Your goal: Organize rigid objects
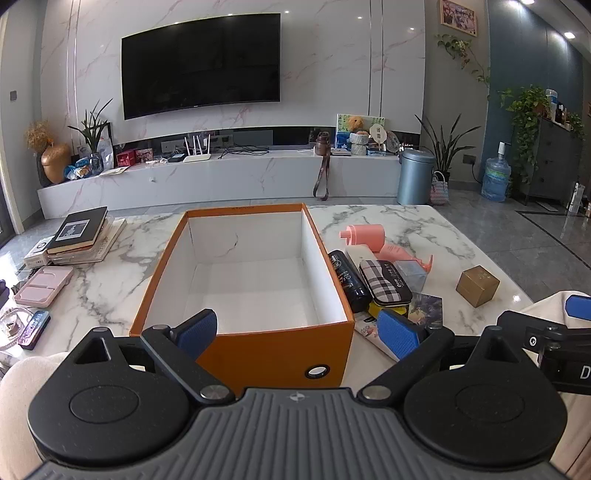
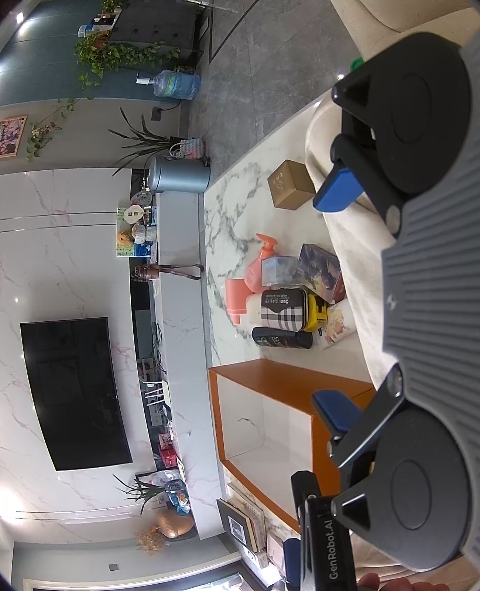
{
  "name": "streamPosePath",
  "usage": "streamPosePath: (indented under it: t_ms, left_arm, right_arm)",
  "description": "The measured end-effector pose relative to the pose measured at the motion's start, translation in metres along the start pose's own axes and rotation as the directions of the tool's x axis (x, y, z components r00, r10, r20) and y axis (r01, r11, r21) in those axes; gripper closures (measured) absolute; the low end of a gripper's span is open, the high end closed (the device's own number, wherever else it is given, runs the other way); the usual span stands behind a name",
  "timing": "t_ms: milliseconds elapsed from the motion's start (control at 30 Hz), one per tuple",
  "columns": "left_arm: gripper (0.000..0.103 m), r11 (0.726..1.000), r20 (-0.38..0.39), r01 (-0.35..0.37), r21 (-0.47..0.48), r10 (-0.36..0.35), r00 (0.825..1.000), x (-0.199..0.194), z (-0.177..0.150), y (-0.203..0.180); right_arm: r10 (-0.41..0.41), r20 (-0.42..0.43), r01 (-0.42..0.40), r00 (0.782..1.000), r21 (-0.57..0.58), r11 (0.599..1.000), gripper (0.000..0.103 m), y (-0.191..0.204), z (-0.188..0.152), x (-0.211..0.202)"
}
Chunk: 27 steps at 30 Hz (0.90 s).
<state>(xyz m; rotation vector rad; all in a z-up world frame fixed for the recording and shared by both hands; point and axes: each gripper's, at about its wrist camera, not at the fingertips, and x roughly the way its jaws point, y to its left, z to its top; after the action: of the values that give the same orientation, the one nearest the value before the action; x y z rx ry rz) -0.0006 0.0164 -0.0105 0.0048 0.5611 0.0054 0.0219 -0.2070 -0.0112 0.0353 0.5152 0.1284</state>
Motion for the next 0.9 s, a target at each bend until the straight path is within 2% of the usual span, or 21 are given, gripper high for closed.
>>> streamPosePath:
  t_ms: [367,567,700,833,900]
  left_arm:
    - [0.0,1.0,-0.011,0.006,-0.001,-0.006,1.0,0.002,0.0,-0.001]
    - [0.0,0.998,-0.047,0.07,0.005,-0.07,0.996,0.013,0.008,-0.003]
    - [0.011,0.994,-0.082,0.105,0.02,-0.103,0.991,0.029,0.021,-0.003]
    - [0.014,0.986,-0.108,0.16,0.044,-0.155,0.982,0.05,0.038,-0.003]
    - [0.019,0.975,-0.134,0.208,0.077,-0.197,0.971,0.063,0.045,-0.007]
  right_arm:
    - [0.004,-0.008,-0.004,1.0,-0.001,1.0,0.002,0.001,-0.001,0.003]
    - [0.028,-0.033,-0.028,0.999,0.008,1.0,0.002,0.001,0.0,0.015]
    - [0.052,-0.072,-0.052,0.996,0.014,0.999,0.002,-0.003,0.01,0.033]
    - [0.049,-0.131,-0.046,0.99,0.025,0.999,0.002,-0.011,0.024,0.062]
    - [0.052,-0.155,-0.047,0.987,0.034,0.998,0.008,-0.017,0.032,0.079]
